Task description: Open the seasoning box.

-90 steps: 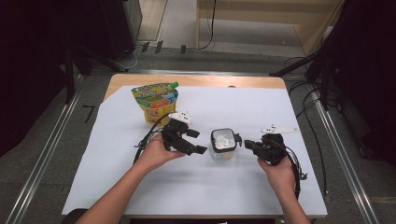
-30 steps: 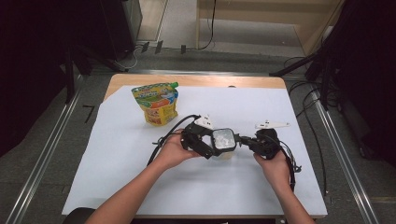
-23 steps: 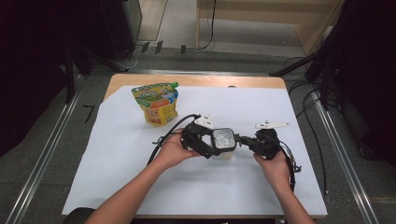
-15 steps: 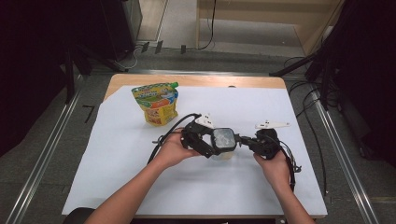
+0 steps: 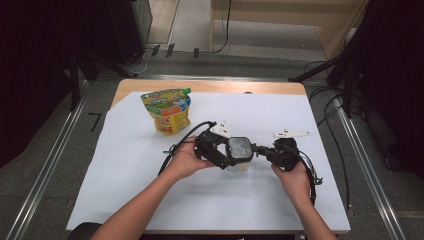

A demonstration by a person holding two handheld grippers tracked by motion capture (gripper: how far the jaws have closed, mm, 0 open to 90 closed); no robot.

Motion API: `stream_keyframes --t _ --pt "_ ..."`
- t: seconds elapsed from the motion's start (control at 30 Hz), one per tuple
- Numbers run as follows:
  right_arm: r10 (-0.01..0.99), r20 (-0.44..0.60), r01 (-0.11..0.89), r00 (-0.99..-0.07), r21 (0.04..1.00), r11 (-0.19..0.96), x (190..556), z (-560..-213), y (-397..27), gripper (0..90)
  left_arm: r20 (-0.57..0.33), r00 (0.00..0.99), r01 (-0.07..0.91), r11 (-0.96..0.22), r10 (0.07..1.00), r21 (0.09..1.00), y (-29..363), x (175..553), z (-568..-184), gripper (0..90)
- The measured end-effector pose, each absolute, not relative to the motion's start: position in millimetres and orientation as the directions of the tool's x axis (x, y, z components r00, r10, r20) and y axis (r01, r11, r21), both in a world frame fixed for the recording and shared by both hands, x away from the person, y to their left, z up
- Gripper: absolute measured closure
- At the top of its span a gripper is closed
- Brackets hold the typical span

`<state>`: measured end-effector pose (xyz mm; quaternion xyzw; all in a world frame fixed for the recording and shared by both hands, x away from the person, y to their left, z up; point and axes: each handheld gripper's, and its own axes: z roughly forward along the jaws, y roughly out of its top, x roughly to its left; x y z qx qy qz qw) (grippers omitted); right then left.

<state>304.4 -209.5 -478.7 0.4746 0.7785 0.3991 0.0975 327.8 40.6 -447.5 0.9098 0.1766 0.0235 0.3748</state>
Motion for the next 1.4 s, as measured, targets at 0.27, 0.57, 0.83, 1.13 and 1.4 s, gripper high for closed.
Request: stream_keyframes --t 0.27,0.57,0.83,1.13,1.4 --pt "0.817 0.228 0.661 -0.530 0.714 0.229 304.2 -478.6 -209.2 90.0 -0.066 0.940 0.286 -0.668 0.335 0.687 38.9 326.5 -444.0 17.6" --pt "0.817 0.229 0.661 -0.530 0.714 0.229 303.8 -478.3 -209.1 90.0 -0.067 0.940 0.286 -0.669 0.334 0.686 38.8 326.5 -442.0 17.5" --pt "0.814 0.227 0.658 -0.534 0.717 0.232 303.2 -478.4 -209.1 90.0 -0.045 0.942 0.266 -0.662 0.331 0.701 38.3 324.4 -434.4 18.3" --pt "0.808 0.233 0.654 -0.540 0.721 0.229 302.8 -476.8 -209.5 90.0 -0.133 0.948 0.294 -0.629 0.290 0.720 40.2 321.8 -425.6 40.2" --pt "0.807 0.234 0.654 -0.543 0.720 0.231 303.0 -476.6 -209.8 90.0 -0.162 0.952 0.294 -0.619 0.261 0.728 32.7 320.6 -412.0 55.6"
